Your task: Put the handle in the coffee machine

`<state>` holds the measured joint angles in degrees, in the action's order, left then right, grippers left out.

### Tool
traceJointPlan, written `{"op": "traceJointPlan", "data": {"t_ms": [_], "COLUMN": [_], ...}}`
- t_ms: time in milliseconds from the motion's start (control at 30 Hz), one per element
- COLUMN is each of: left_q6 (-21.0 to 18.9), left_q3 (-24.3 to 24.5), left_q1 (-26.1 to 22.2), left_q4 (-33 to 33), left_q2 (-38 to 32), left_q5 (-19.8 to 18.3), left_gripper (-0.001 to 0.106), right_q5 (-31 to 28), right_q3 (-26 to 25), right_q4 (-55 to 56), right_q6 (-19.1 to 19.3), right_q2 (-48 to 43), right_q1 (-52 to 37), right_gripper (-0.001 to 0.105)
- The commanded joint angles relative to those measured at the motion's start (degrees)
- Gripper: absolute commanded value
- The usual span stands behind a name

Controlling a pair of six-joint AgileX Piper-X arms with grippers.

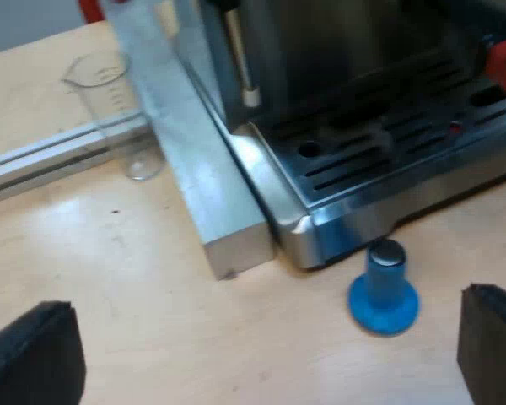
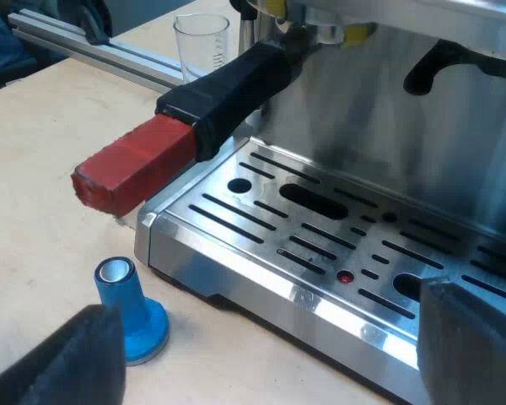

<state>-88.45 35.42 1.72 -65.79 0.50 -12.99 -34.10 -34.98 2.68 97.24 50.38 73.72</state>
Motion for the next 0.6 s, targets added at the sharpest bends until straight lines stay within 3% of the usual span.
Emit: {"op": "traceJointPlan", "data": {"t_ms": [33,333,600], "left_q6": [-1.6,-1.8,-2.2], "left_q3": [-0.2,-0.4,-3.9], "left_q1": [-0.8,-1.7,-1.6], "left_q4": [0.5,0.4,2.9], "left_q2": [-3.5,-8.5,-8.9], "left_q5": [1.6,1.6,2.0], "left_gripper": [0.091,0.091,0.091], "right_q5": [-0.2,-0.2,-0.2], "right_q3": [-0.1,-0.1,0.0], "right_q4": [-0.3,-0.3,-0.3], "right_q6": [0.2,0.2,0.2], "right_q2": [-0.5,-0.5,-0.5], "right_q1": [0.0,0.0,0.0], "right_gripper": [0.073,0.073,0.073]}}
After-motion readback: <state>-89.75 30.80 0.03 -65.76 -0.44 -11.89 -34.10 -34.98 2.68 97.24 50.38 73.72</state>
